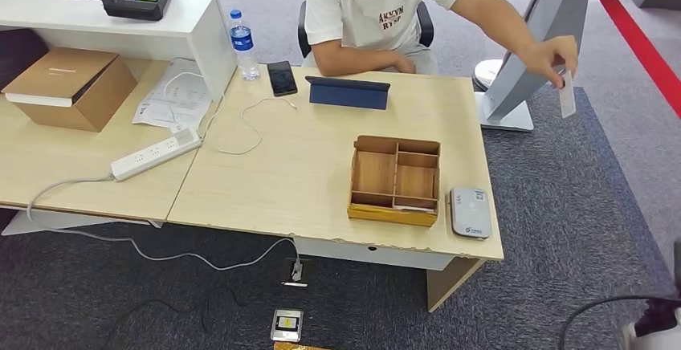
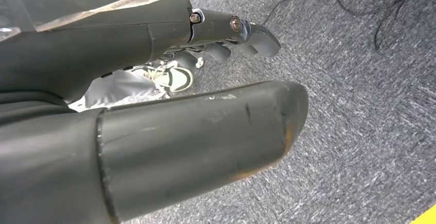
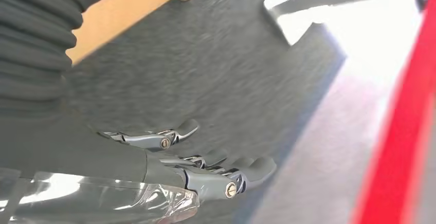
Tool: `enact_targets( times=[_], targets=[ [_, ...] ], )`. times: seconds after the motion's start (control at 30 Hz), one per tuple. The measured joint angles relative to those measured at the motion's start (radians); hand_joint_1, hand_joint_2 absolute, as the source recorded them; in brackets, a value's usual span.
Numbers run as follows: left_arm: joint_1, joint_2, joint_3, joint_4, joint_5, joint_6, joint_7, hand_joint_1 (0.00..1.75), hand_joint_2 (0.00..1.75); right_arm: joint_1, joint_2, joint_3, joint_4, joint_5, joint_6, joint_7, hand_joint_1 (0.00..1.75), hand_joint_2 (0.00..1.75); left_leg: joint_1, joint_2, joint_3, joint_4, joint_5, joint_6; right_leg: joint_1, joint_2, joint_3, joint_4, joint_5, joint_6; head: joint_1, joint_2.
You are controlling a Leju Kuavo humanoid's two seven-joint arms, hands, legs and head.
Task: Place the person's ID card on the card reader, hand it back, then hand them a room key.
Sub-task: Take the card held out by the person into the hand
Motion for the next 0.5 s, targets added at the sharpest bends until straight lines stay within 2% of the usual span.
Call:
enact_targets(
  times=[0.1,0.27,0.5],
  targets=[
    [-0.002,0.0,-0.005,0.0,-0.015,0.005,-0.009,0.0,0.0,0.005,0.016,0.101,-0.116,0.09,-0.049,-0.012,0.0,1.75,0.0,0.0,0.0,0.0,0.0,0.0,0.0,0.0,0.0,0.0,0.0,0.0,0.0,0.0],
    [-0.002,0.0,-0.024,0.0,-0.041,0.012,-0.039,0.0,0.0,-0.001,0.027,0.288,-0.288,0.377,-0.122,-0.017,0.0,1.75,0.0,0.0,0.0,0.0,0.001,-0.001,0.0,0.0,0.0,0.001,0.0,0.0,0.0,0.0],
    [-0.002,0.003,-0.05,0.0,-0.067,0.008,-0.056,0.0,0.0,-0.075,0.048,0.505,-0.39,0.773,-0.232,-0.077,0.0,1.75,0.0,0.0,0.0,0.0,0.001,-0.001,0.0,0.0,0.0,0.001,0.0,0.0,0.0,0.0]
  ],
)
